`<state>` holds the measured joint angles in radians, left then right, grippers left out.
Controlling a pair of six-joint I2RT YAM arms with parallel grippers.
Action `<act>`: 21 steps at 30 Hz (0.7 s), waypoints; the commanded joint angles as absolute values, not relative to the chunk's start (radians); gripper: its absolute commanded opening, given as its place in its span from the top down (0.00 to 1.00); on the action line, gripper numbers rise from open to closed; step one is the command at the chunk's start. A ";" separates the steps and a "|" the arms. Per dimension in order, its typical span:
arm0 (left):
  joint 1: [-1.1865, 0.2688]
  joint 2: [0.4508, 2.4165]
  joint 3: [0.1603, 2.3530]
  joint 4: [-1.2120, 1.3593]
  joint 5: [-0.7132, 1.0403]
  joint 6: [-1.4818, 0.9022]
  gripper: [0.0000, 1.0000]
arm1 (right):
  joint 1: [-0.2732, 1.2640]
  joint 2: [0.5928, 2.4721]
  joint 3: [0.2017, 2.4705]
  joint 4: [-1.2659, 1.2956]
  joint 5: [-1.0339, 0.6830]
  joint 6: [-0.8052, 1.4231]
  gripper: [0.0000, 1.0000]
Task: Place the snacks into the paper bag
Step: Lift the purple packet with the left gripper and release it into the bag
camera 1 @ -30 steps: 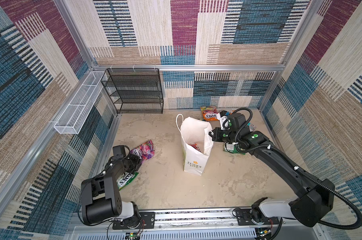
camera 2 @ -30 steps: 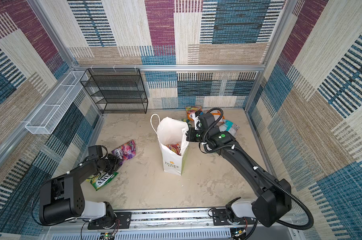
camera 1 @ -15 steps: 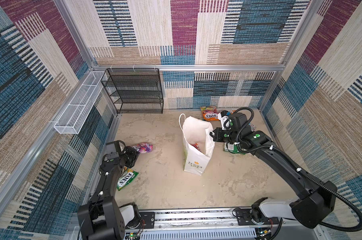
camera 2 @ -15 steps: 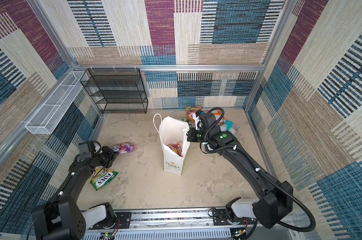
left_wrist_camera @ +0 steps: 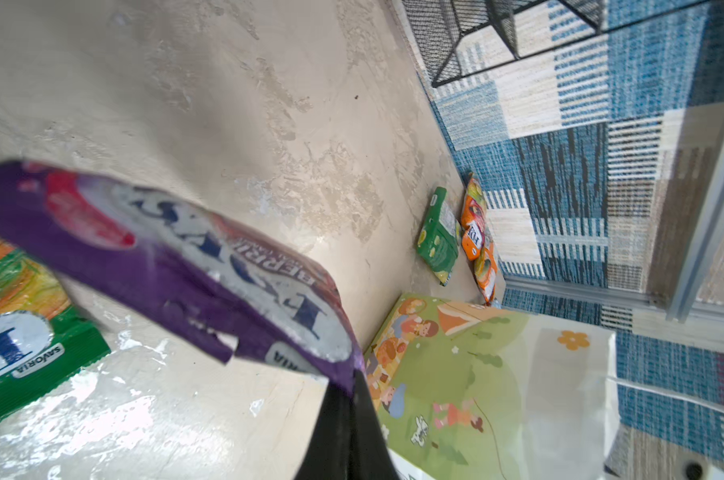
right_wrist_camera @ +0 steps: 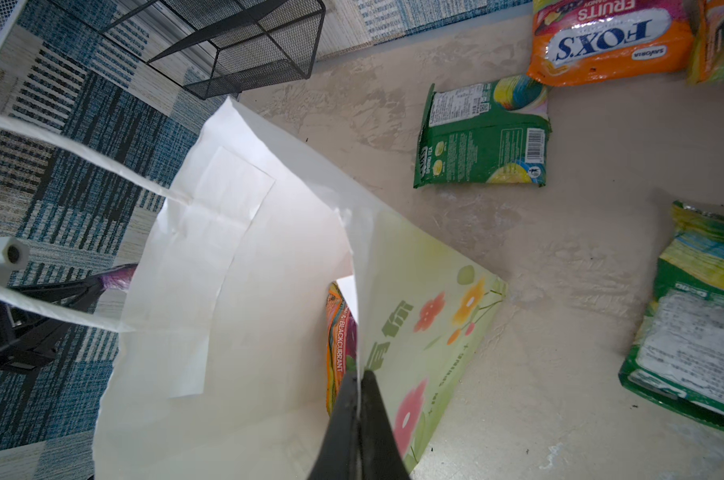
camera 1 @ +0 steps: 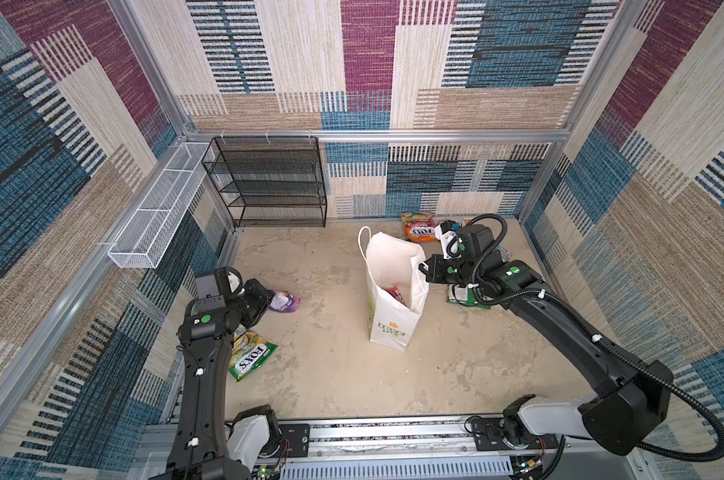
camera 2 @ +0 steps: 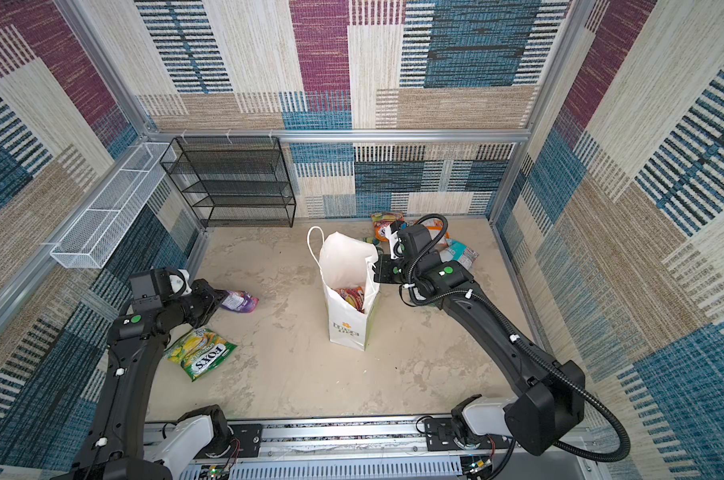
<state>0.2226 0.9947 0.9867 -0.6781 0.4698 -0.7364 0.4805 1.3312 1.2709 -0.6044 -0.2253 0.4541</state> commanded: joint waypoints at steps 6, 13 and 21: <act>0.073 0.991 1.228 -0.772 0.477 -0.662 1.00 | 0.481 1.348 1.329 -0.639 -0.196 0.403 1.00; -0.102 1.065 1.527 -0.829 0.420 -0.642 1.00 | 0.481 1.350 1.333 -0.649 -0.187 0.396 1.00; -0.288 1.222 1.854 -0.841 0.406 -0.637 1.00 | 0.480 1.353 1.336 -0.650 -0.188 0.400 1.00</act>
<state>-0.2409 1.1900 1.7821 -0.8589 0.4194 -0.6838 0.4812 1.3510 1.3235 -0.6605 -0.1982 0.4068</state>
